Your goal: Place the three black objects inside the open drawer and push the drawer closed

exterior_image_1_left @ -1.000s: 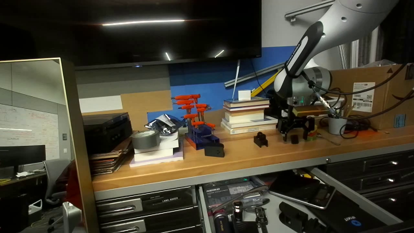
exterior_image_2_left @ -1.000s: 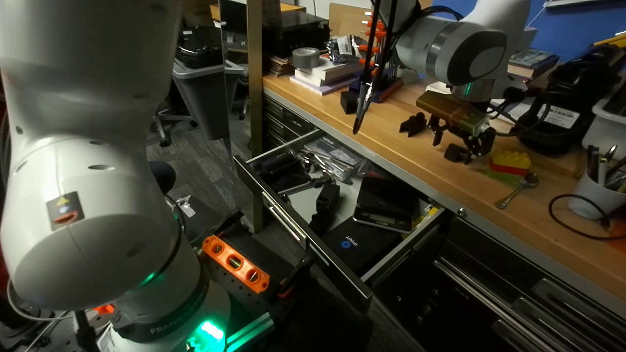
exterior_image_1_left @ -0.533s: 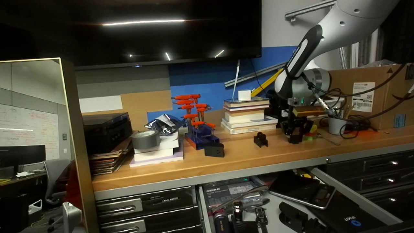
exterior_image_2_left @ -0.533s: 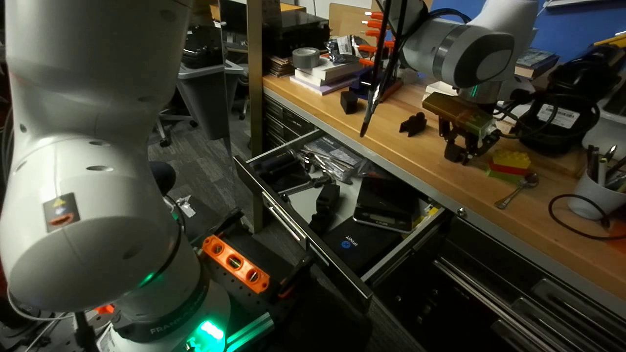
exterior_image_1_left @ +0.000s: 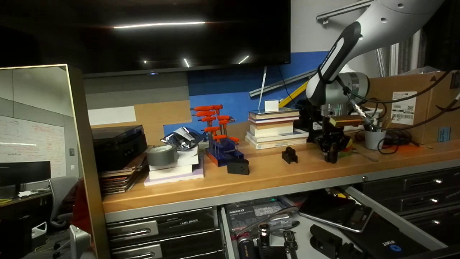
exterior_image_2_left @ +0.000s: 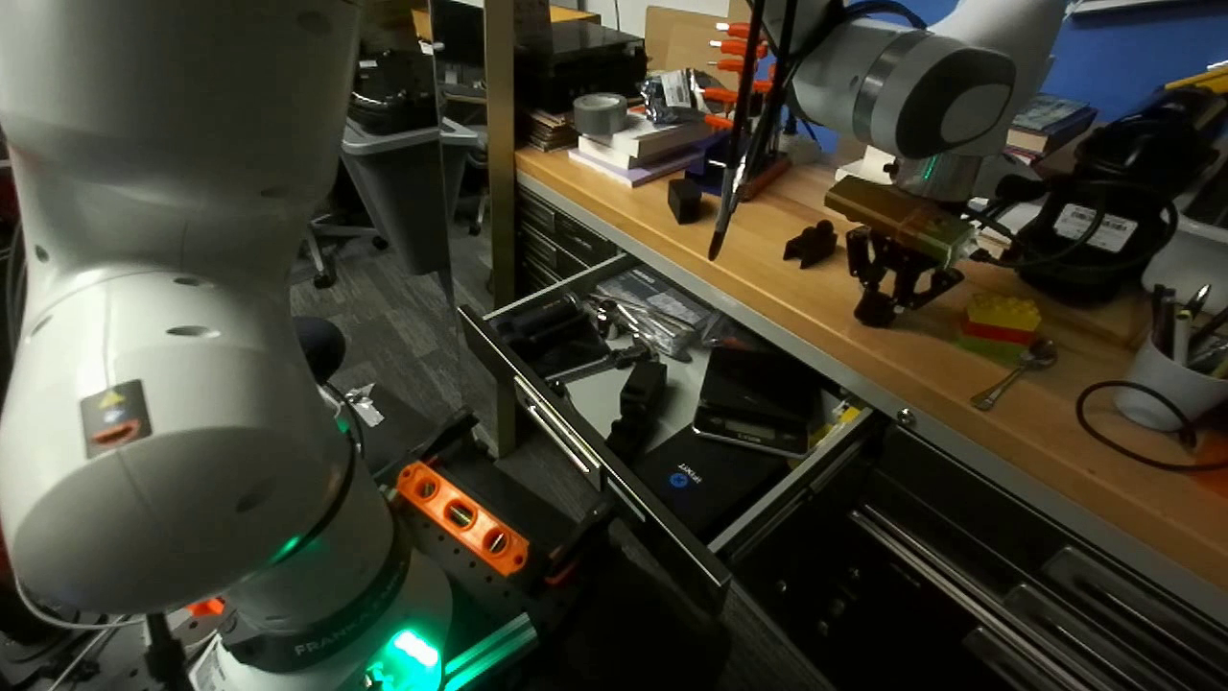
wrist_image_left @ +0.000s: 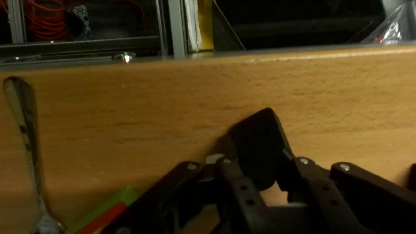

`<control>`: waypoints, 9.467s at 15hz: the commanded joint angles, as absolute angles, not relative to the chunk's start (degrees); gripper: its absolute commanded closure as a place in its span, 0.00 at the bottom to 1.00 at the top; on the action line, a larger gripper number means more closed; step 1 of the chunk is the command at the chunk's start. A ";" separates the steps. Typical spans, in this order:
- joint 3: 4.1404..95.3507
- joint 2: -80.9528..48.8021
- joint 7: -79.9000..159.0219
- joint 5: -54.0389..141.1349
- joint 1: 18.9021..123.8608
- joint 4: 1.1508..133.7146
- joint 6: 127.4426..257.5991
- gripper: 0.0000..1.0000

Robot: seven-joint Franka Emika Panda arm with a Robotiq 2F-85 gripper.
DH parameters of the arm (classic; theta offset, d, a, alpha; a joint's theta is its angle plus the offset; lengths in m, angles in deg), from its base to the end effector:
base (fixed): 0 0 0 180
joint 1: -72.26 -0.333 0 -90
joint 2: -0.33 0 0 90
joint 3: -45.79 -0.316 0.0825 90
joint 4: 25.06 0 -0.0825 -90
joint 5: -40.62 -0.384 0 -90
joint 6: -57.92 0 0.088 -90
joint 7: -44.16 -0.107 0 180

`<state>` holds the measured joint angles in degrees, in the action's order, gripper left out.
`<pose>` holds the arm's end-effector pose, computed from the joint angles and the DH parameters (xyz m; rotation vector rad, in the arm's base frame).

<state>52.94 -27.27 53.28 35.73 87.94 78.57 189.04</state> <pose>0.6028 -0.2451 0.2787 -3.1050 0.4395 -0.0072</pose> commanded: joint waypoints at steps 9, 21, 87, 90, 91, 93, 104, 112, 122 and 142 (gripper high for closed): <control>50.39 -9.36 70.74 31.45 87.49 100.10 176.99 0.81; 44.92 -7.23 72.54 12.30 79.15 113.89 200.81 0.81; 51.16 -37.33 45.67 36.82 78.58 61.14 186.87 0.00; 51.04 -38.23 45.15 37.63 78.74 60.33 185.99 0.28; 51.08 -38.40 44.93 37.76 78.72 60.24 185.89 0.29; 51.25 -38.34 44.38 38.13 78.62 60.48 185.69 0.47; 50.24 -25.73 46.34 37.75 79.31 77.12 182.63 0.78; 48.73 -11.53 51.30 36.21 79.34 98.61 186.69 0.79; 48.50 -16.99 76.80 29.02 85.10 99.71 187.55 0.79; 38.36 -21.98 89.46 15.13 87.32 108.98 210.59 0.79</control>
<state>39.71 -21.31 87.62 16.21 86.07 108.83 208.14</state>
